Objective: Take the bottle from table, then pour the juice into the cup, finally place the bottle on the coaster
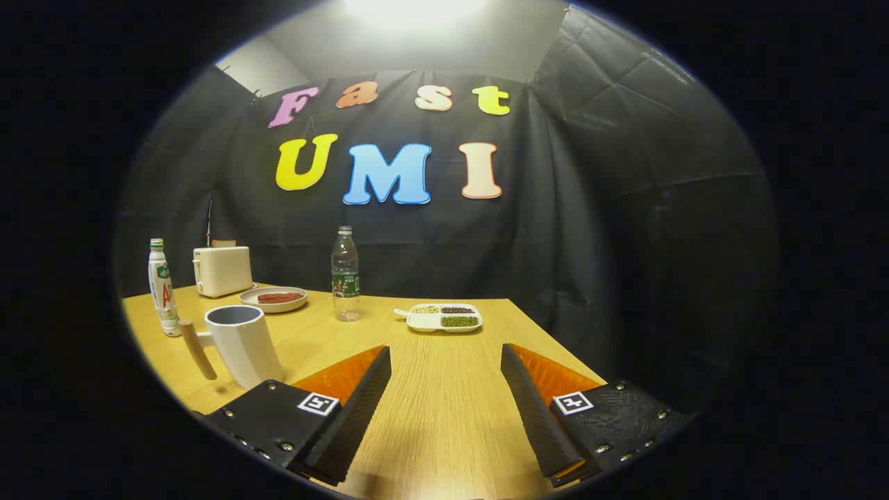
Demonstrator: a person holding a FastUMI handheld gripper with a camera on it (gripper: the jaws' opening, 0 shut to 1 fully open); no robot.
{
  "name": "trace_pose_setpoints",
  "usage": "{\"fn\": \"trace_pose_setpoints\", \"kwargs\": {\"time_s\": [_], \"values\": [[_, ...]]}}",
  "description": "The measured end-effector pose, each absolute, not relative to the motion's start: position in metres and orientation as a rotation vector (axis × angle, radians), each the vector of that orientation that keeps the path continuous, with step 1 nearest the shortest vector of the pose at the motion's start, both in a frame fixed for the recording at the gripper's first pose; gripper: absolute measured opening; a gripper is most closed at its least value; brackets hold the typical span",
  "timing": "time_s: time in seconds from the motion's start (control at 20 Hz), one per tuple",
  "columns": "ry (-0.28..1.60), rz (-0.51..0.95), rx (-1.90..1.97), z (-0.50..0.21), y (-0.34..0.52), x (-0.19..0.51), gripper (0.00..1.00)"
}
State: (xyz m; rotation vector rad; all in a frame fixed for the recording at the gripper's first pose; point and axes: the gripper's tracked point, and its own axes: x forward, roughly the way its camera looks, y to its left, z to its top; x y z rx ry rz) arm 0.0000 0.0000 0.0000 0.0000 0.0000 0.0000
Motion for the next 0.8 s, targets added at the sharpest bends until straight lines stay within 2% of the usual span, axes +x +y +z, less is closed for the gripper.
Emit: {"fn": "trace_pose_setpoints", "kwargs": {"time_s": [0.15,0.25,0.55,0.65,0.8], "values": [[0.019,-0.067,-0.016,0.012,-0.002,0.046,0.96],[-0.008,-0.103,0.048,0.029,0.001,0.049,0.96],[-0.069,-0.286,-0.005,0.095,0.029,0.008,0.97],[-0.09,-0.285,-0.006,0.119,0.059,-0.011,0.96],[-0.146,-0.2,0.064,0.146,0.122,-0.031,0.96]]}}
